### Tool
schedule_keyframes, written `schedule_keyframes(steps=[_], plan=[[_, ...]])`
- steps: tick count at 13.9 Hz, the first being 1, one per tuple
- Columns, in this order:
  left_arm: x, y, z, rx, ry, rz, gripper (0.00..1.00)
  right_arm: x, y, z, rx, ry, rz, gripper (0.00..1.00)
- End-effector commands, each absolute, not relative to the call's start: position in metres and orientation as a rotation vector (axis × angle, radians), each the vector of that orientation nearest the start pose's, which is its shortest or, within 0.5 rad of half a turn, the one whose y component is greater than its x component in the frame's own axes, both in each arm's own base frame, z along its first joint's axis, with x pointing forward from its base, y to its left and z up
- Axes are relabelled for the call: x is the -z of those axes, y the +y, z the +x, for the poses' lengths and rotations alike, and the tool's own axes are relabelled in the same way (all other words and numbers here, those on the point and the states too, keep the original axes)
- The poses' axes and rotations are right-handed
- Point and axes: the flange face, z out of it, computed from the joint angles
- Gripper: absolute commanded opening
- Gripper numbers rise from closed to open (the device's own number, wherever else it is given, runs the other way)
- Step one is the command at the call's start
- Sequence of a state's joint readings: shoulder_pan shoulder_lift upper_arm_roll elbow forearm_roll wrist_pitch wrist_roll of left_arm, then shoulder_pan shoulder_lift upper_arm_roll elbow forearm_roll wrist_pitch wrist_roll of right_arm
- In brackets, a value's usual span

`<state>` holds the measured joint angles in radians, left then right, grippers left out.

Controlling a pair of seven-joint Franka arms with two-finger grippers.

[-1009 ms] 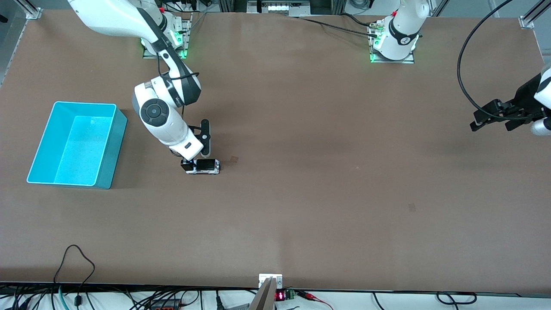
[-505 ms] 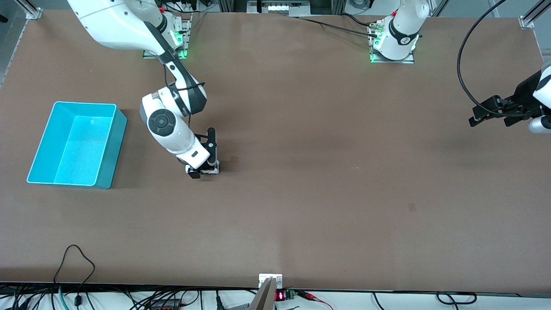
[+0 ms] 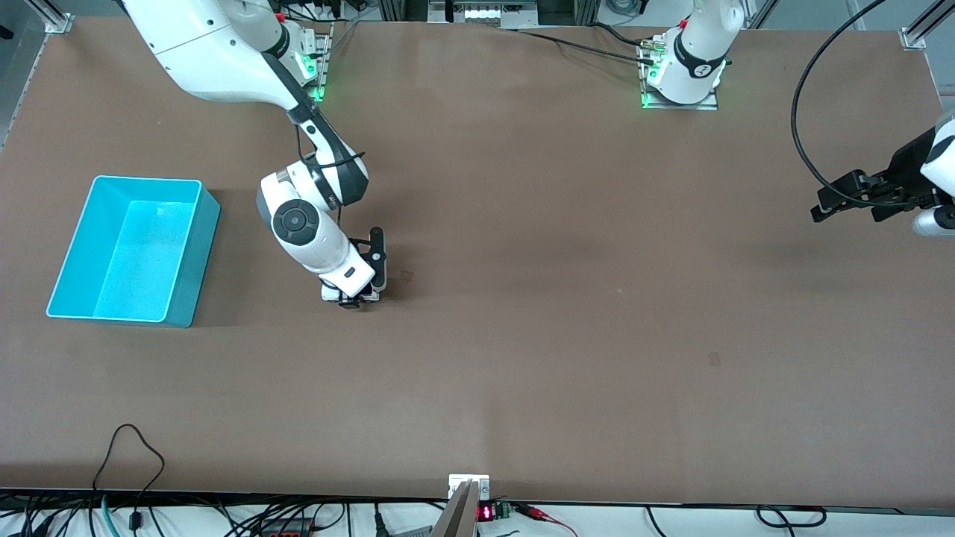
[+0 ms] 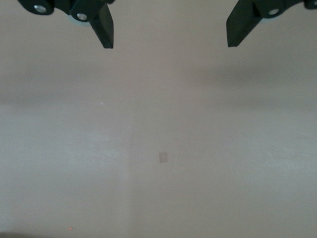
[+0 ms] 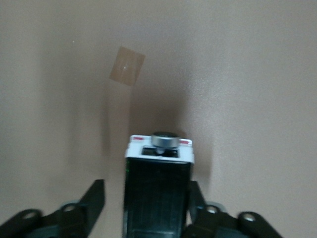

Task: Wind and store white jeep toy
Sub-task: 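Reach the right gripper down to the rolled jeep and grasp it, then lift the jeep with the right gripper and carry it over the bin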

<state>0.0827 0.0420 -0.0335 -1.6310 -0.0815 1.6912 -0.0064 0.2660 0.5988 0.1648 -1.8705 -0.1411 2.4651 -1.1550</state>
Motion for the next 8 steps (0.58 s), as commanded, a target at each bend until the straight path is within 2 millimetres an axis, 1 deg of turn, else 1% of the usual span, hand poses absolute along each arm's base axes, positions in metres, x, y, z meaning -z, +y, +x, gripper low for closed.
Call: schedule_keyframes(steps=[1, 2, 5, 6, 7, 8], plan=[[-0.586, 0.027, 0.581, 0.042, -0.12, -3.198, 1.0, -0.196, 0.266, 0.585, -0.022, 2.321, 2.114, 0.07], [-0.586, 0.027, 0.581, 0.039, -0.121, -3.198, 1.0, -0.197, 0.265, 0.586, -0.024, 2.321, 2.114, 0.0], [-0.588, 0.021, 0.58, 0.044, -0.098, -3.198, 1.0, -0.198, 0.265, 0.586, -0.027, 2.315, 2.123, 0.0], [-0.589, 0.019, 0.58, 0.048, -0.091, -3.199, 1.0, -0.205, 0.263, 0.589, -0.041, 2.302, 2.129, 0.0], [-0.59, 0.015, 0.58, 0.05, -0.081, -3.199, 1.0, -0.221, 0.262, 0.591, -0.062, 2.28, 2.137, 0.0], [-0.589, 0.013, 0.579, 0.048, -0.076, -3.2, 1.0, -0.237, 0.258, 0.59, -0.072, 2.22, 2.182, 0.0]])
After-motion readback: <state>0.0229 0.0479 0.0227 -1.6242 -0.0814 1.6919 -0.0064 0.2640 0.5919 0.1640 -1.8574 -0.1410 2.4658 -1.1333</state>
